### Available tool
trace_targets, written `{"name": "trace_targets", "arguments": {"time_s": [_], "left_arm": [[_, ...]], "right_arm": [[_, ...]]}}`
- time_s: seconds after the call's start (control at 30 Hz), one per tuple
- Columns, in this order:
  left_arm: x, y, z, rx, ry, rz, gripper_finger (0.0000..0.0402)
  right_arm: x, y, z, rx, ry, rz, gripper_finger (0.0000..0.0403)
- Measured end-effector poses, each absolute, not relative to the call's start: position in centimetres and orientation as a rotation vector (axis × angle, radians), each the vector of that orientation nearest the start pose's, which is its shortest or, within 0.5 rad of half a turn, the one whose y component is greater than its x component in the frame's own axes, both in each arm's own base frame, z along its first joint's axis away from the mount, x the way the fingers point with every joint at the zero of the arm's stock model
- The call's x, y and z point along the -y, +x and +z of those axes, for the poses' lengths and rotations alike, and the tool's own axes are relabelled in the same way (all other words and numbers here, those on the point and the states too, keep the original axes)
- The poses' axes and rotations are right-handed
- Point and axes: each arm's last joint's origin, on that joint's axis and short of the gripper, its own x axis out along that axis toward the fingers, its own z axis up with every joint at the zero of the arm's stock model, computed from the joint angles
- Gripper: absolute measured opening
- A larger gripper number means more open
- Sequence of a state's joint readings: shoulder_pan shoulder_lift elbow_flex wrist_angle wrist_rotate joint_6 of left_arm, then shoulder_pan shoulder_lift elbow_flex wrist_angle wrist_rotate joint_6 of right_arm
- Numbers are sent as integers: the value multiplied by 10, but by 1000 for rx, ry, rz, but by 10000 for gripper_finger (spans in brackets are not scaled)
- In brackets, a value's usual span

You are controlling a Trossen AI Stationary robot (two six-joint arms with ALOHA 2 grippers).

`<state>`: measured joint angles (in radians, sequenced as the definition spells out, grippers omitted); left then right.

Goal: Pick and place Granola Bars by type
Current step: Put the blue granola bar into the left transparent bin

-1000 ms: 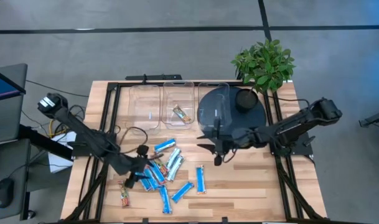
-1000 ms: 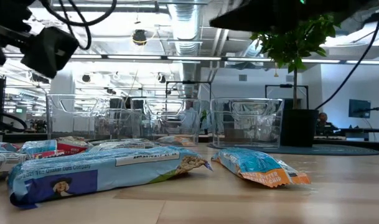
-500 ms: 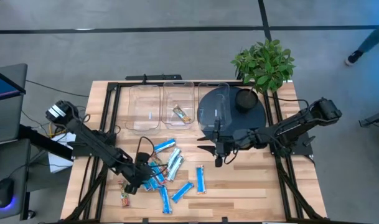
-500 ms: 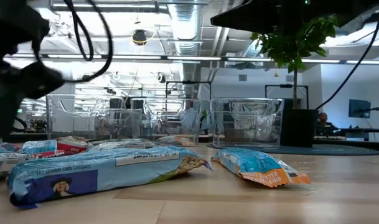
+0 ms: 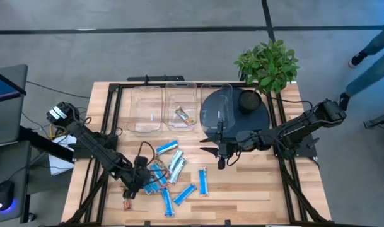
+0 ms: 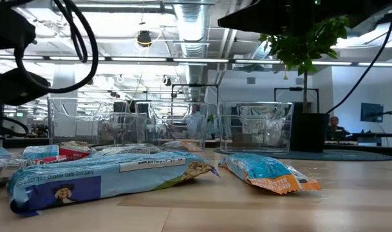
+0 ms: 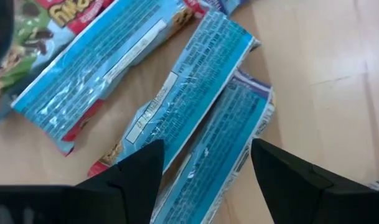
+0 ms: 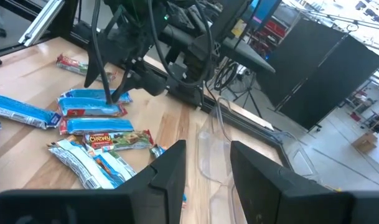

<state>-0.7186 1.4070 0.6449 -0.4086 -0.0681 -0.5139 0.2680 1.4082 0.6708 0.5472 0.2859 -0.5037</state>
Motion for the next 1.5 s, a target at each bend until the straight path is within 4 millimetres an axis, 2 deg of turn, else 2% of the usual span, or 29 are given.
{"name": "trace_targets", "arguments": {"time_s": [0.17,0.37,0.5,0.7,0.9,1.17,1.5], "left_arm": [[149,172,157,-1317,2,-177,238],[159,175,190,-1341,7,-102,238],[167,175,199,-1298,19,-105,238],[167,177,200,-1154,227,-66,238],[170,177,199,-1165,212,-124,238],[172,168,169,-1162,127,-241,238],[170,165,157,-1157,76,-261,238]], "right_arm": [[-70,284,226,-184,-554,29,118],[-70,285,226,-185,-555,29,118],[-69,285,225,-186,-555,28,118],[-69,285,225,-186,-555,27,118],[-69,284,224,-198,-559,30,118],[-69,284,224,-202,-552,30,118],[-69,284,224,-201,-552,30,118]]}}
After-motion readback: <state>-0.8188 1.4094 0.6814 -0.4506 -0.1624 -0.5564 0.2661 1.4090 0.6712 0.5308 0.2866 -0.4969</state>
